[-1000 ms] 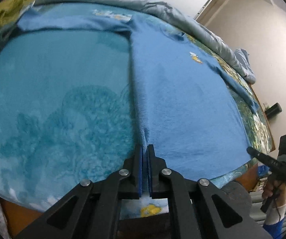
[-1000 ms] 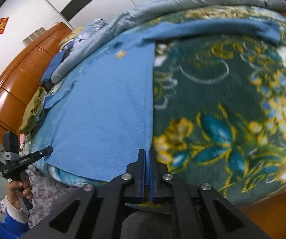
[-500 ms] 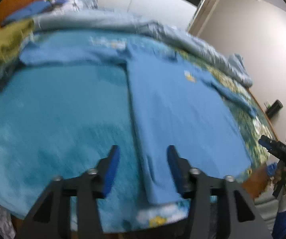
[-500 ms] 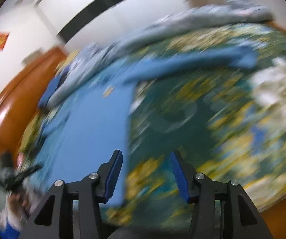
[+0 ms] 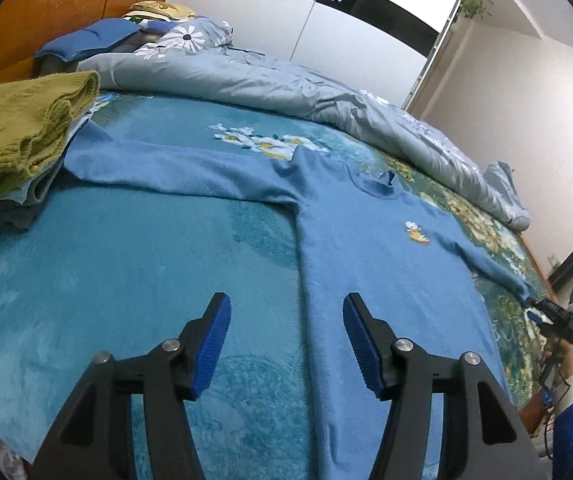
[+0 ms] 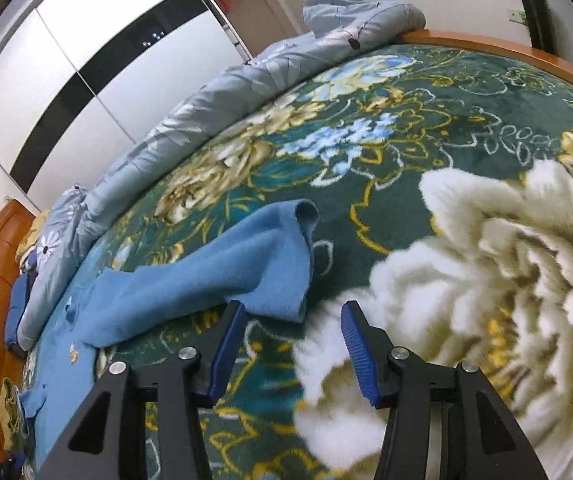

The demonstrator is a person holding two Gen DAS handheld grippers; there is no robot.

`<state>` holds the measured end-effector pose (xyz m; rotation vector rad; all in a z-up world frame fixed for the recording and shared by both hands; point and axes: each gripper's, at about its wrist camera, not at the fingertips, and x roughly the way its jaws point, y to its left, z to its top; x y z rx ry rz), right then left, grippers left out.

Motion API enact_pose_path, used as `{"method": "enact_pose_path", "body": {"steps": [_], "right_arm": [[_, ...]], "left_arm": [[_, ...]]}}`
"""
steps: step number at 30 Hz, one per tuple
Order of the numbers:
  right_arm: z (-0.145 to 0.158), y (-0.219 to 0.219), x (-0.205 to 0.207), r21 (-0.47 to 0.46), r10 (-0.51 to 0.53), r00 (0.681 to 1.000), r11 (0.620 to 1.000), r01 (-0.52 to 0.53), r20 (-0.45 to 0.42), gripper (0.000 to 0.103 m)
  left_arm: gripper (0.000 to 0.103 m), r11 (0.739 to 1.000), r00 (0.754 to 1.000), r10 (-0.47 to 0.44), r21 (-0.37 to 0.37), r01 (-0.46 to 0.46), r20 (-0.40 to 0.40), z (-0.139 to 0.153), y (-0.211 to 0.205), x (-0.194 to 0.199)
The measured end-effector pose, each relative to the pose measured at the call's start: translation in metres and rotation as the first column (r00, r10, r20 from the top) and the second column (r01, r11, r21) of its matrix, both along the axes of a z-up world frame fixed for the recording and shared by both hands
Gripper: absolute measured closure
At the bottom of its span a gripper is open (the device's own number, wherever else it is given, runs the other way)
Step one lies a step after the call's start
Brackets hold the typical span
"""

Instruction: Fold clothes

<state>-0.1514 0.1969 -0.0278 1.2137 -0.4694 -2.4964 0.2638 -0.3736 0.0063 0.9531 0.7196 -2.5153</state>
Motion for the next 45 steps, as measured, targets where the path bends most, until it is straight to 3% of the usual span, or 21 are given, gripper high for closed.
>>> {"method": "enact_pose_path", "body": {"steps": [2, 4, 5, 10, 18, 21, 26, 33, 39, 45], "right_arm": [[0.000, 0.001, -0.004, -0.039, 0.009, 1.000, 0.999, -0.010, -0.013, 0.060], [0.001, 0.004, -0.010, -0.085, 0.017, 1.000, 0.996, -0.017, 0.001, 0.096], [0.003, 0.005, -0.012, -0.082, 0.017, 1.000, 0.997, -0.016, 0.008, 0.100], [0.037, 0.019, -0.016, -0.057, -0.013, 0.999, 0.998, 0.010, -0.044, 0.100], [0.037, 0.012, -0.021, -0.017, -0.013, 0.998, 1.000, 0.014, 0.059, 0.100], [0.072, -0.006, -0.017, -0.005, 0.015, 1.000, 1.000, -0.015, 0.012, 0.100], [0.150, -0.088, -0.006, 0.091, 0.172, 0.984, 0.982, -0.168, -0.040, 0.100], [0.190, -0.246, 0.017, 0.036, 0.387, 0.921, 0.922, -0.386, -0.035, 0.100], [0.172, -0.396, 0.049, -0.013, 0.548, 0.836, 0.836, -0.549, -0.028, 0.100], [0.089, -0.519, 0.095, 0.031, 0.666, 0.740, 0.741, -0.670, 0.094, 0.100]], "left_arm": [[0.043, 1.000, 1.000, 0.000, 0.004, 0.000, 0.009, -0.003, -0.001, -0.004], [0.043, 1.000, 1.000, 0.002, 0.015, -0.002, 0.016, -0.007, -0.001, -0.009], [0.043, 1.000, 1.000, 0.002, 0.020, -0.002, 0.018, -0.008, -0.001, -0.011], [0.043, 1.000, 1.000, -0.007, 0.015, 0.007, 0.016, -0.006, 0.000, -0.012], [0.043, 0.999, 0.999, 0.015, 0.050, -0.017, 0.030, -0.014, -0.010, -0.006], [0.043, 0.998, 0.999, 0.032, 0.053, -0.033, 0.028, -0.015, -0.018, -0.001], [0.043, 0.993, 0.999, 0.048, 0.108, -0.048, 0.005, -0.023, -0.030, 0.002], [0.043, 0.986, 0.998, 0.039, 0.164, -0.031, -0.042, -0.026, -0.040, 0.004], [0.043, 0.980, 0.996, 0.067, 0.193, -0.055, -0.056, -0.028, -0.055, 0.013], [0.043, 0.971, 0.993, 0.111, 0.219, -0.097, -0.049, -0.036, -0.074, 0.026]]}}
